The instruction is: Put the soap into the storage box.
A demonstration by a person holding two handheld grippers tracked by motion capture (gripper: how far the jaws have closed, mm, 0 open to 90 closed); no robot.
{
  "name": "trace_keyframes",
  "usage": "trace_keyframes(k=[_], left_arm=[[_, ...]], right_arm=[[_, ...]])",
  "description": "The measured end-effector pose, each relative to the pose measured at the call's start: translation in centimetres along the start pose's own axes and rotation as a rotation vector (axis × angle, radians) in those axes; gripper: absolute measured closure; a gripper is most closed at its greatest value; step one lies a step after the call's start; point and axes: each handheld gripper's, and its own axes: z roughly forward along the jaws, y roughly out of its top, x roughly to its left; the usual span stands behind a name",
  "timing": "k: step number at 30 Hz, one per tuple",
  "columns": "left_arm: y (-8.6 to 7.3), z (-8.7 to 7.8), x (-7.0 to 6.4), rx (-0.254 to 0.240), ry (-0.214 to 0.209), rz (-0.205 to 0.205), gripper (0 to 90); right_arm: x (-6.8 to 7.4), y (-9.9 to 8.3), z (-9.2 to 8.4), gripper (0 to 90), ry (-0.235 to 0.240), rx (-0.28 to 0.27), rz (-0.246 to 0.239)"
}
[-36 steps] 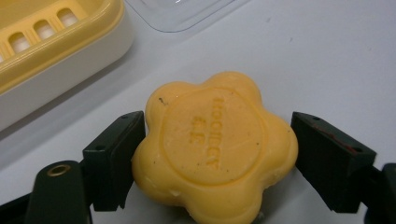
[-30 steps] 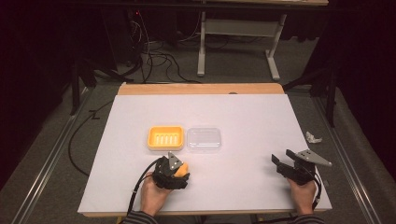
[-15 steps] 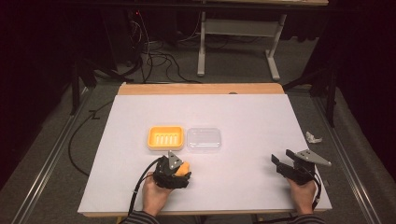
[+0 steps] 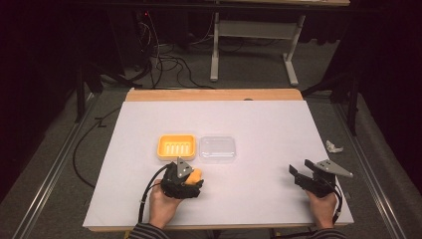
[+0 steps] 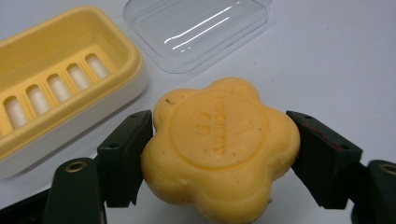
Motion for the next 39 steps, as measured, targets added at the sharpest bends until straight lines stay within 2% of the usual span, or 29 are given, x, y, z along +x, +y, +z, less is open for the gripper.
trace_keyframes(k=[15, 21, 24, 29, 33, 37, 39], left_arm=[[1.6, -1.3, 1.5, -0.028, 0.036, 0.003, 26.7], [1.9, -1.8, 2.1, -0.048, 0.041, -0.03, 26.7], [2.0, -1.9, 2.4, -0.044, 0.048, -0.028, 26.7], [2.4, -2.1, 3.1, -0.048, 0.058, -0.048, 26.7], [2.8, -2.2, 3.7, -0.066, 0.067, -0.057, 26.7], [3.1, -2.2, 4.4, -0.093, 0.056, -0.095, 26.7], [3.2, -2.1, 4.6, -0.089, 0.061, -0.099, 26.7]], right_arm=[[0.0, -0.1, -0.1, 31.5, 0.002, -0.011, 0.002], [0.1, 0.0, -0.1, 31.5, 0.0, -0.004, -0.007], [0.1, 0.0, -0.1, 31.5, 0.002, -0.003, -0.003], [0.1, 0.0, -0.1, 31.5, 0.0, -0.009, -0.013], [0.1, 0.0, -0.1, 31.5, -0.001, -0.007, -0.016], [0.2, 0.0, -0.1, 31.5, -0.005, -0.004, -0.011], [0.1, 0.0, 0.0, 31.4, -0.004, -0.001, -0.004]])
